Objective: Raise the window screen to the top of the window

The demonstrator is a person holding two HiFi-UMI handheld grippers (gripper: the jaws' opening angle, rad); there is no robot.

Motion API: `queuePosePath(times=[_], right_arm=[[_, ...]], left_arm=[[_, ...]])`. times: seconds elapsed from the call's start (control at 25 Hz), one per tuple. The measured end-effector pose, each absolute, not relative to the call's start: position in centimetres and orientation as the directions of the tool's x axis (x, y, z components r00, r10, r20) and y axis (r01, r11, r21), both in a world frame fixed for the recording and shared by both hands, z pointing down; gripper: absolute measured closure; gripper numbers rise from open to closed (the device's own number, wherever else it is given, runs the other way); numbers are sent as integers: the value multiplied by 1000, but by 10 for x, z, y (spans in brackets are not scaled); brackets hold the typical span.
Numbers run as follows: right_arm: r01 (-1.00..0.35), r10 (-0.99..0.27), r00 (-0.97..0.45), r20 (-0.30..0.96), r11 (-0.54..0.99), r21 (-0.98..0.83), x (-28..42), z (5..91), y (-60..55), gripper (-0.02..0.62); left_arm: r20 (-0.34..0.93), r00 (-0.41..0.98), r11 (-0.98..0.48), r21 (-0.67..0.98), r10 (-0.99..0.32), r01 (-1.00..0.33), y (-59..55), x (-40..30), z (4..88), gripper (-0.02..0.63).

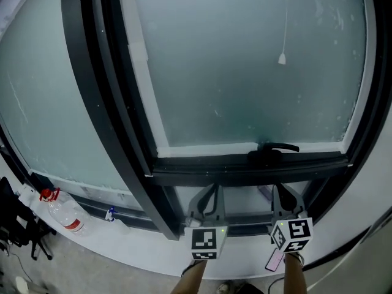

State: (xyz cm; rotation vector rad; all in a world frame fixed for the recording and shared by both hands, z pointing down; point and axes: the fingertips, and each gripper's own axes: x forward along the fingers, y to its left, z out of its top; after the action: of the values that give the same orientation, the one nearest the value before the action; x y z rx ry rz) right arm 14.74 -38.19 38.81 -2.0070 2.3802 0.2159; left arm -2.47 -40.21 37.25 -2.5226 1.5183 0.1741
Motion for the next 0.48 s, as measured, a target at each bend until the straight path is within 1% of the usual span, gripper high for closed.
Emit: queuePosePath(times=[0.12, 0.2, 0.28, 0.4, 0.48], right_arm=[[-981, -980, -178, -93, 169, 97, 145, 394, -369, 589], [-981, -978, -183, -98, 176, 79, 146, 394, -361, 589], [-982, -977, -186, -106, 180, 65, 147, 391, -350, 589], [-978, -971, -207, -119, 200, 65, 144, 386, -324, 589], [-974, -965, -223, -138, 216, 63, 140, 384, -302, 589]], left_arm=[[-159, 517, -520, -28, -841, -854, -395, -19, 391, 592], [-128, 523, -528, 4, -843, -849, -391, -19, 403, 592], [-117, 507, -510, 3, -854, -860, -383, -18, 406, 592], [-138, 483, -488, 8, -865, -873, -361, -17, 399, 592], [-137, 481, -481, -30, -866, -876, -343, -16, 395, 592]])
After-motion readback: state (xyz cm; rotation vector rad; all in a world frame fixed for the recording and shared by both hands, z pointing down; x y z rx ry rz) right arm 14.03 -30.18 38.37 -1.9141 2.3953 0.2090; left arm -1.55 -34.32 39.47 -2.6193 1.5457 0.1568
